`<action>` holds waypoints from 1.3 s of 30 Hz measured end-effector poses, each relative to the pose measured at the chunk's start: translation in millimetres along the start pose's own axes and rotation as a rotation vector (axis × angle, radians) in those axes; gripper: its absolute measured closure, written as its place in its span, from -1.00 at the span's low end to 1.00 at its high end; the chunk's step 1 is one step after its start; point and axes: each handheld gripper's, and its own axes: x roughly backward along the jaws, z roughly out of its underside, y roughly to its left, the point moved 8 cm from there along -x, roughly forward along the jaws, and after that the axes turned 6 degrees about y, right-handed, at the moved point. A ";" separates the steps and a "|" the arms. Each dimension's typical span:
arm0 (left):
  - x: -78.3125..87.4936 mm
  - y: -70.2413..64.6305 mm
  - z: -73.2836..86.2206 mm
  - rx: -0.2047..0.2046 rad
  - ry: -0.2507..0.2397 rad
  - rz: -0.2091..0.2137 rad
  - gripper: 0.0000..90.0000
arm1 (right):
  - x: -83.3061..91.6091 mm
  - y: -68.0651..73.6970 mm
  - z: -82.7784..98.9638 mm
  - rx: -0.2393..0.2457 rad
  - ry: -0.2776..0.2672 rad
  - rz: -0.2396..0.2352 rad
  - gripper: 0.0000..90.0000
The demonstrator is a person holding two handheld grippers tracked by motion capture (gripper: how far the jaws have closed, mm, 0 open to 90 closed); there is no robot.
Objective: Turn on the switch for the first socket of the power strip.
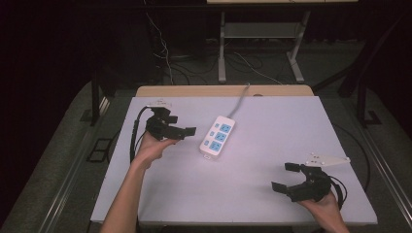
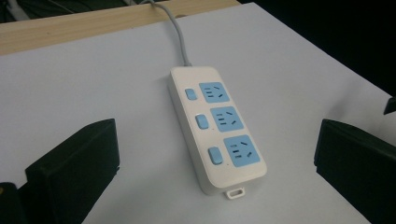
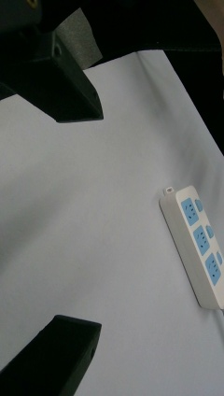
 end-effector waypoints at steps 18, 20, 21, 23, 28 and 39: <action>20.8 -24.0 34.4 -0.038 -0.058 0.016 -1.00 | -2.1 1.5 1.1 0.003 0.011 -0.004 -0.99; 21.8 -26.2 39.9 -0.038 -0.062 0.021 -1.00 | -2.5 2.2 1.5 0.003 0.015 -0.008 -0.99; 22.2 -27.4 42.7 -0.038 -0.064 0.021 -1.00 | -2.7 2.3 1.7 0.003 0.017 -0.007 -0.99; 23.6 -29.7 48.7 -0.038 -0.072 0.025 -1.00 | -3.2 2.3 1.7 0.006 0.017 -0.007 -0.99; 28.0 -37.0 66.2 -0.048 -0.089 0.015 -1.00 | -2.9 3.0 1.9 0.005 0.018 -0.007 -0.99; 25.4 -53.7 99.8 -0.071 -0.083 0.033 -1.00 | -4.8 5.2 3.5 0.005 0.028 -0.012 -0.99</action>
